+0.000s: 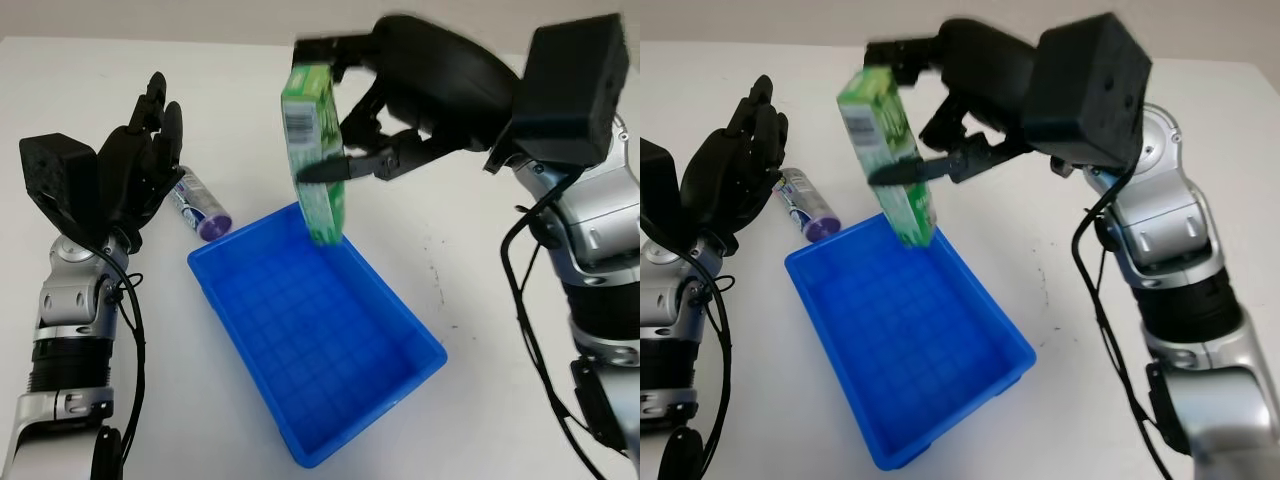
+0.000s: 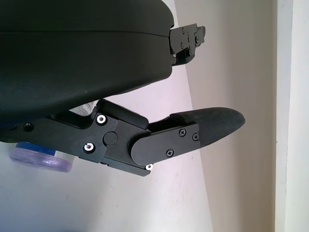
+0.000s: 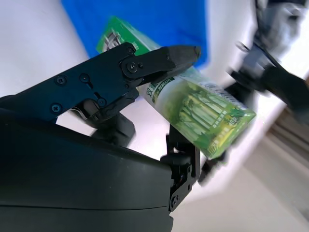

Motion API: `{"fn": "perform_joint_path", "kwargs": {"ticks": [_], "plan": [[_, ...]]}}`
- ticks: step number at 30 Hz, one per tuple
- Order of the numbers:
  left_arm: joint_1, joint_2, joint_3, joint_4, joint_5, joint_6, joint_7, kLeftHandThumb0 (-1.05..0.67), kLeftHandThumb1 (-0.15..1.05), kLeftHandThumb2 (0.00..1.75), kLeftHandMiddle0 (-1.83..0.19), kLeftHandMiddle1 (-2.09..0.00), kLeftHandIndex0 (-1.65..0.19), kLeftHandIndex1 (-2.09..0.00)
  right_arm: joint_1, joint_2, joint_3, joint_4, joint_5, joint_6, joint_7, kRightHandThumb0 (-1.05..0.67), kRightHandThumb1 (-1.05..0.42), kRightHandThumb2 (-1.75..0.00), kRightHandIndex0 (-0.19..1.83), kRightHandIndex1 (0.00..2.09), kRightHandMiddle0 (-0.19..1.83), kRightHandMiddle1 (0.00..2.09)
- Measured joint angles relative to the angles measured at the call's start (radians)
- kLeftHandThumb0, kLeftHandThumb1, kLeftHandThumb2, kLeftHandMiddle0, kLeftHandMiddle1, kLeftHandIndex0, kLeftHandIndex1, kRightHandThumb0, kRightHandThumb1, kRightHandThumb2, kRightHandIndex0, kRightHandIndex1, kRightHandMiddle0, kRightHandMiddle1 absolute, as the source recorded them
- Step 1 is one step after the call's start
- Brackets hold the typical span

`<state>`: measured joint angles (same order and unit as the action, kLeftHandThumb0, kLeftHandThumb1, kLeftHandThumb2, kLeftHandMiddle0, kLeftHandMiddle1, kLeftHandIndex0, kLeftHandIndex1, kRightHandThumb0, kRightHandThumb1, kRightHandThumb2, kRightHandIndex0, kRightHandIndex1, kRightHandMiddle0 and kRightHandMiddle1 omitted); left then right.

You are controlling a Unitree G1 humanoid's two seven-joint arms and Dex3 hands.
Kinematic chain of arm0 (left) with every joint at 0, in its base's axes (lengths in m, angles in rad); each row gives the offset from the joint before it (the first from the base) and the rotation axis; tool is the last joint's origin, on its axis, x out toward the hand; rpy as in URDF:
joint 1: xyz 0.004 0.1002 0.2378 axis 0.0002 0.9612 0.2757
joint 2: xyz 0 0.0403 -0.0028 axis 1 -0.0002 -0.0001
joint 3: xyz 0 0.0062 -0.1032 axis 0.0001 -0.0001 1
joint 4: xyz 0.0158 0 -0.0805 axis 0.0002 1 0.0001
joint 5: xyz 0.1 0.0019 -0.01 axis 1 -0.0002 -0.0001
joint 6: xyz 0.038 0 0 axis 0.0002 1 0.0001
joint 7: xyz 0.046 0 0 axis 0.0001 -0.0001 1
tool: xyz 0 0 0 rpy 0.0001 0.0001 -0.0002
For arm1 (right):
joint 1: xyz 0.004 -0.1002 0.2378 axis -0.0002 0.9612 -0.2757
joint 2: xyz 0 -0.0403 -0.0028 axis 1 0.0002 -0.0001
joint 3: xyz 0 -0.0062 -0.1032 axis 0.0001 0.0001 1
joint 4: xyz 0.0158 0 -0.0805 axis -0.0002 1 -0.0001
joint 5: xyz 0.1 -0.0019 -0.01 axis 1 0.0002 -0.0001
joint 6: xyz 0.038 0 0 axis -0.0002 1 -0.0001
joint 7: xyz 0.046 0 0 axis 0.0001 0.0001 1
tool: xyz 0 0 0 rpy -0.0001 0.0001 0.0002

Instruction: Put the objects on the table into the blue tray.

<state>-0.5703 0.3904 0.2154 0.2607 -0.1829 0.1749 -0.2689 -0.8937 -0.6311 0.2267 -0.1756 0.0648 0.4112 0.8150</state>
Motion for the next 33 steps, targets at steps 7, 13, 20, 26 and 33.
{"fn": "perform_joint_path", "kwargs": {"ticks": [7,13,20,26,33], "plan": [[0.000,0.000,0.000,0.002,-0.001,0.000,-0.002,-0.77,1.05,0.66,0.19,0.00,0.19,0.00,-0.027,-0.026,0.009,0.063,-0.047,-0.148,0.097,-0.88,-1.05,-0.55,-0.06,0.24,-0.15,0.41],[0.000,0.000,0.000,0.003,-0.001,0.000,-0.002,-0.77,1.05,0.66,0.19,0.00,0.19,0.00,-0.031,0.026,-0.045,0.104,-0.004,-0.085,0.058,-0.87,-1.05,-0.49,-0.14,0.09,-0.19,0.17],[0.000,0.000,-0.002,0.012,0.000,-0.001,-0.006,-0.78,1.05,0.66,0.19,0.00,0.19,0.00,-0.030,0.126,-0.137,0.118,0.010,-0.078,-0.135,-0.78,-1.05,-0.49,-0.10,0.09,-0.12,0.18],[0.000,0.000,-0.003,0.013,0.000,-0.001,-0.004,-0.78,1.05,0.65,0.19,0.00,0.19,0.00,-0.030,0.164,-0.175,0.151,0.030,-0.078,-0.198,-0.73,-1.05,-0.58,-0.18,0.04,-0.18,0.13],[0.000,-0.001,-0.004,0.013,0.001,0.000,0.006,-0.78,1.05,0.65,0.19,0.00,0.19,0.00,-0.015,0.173,-0.249,0.296,0.035,-0.096,-0.285,-0.78,-1.05,-0.66,-0.19,0.00,-0.19,0.00]]}}
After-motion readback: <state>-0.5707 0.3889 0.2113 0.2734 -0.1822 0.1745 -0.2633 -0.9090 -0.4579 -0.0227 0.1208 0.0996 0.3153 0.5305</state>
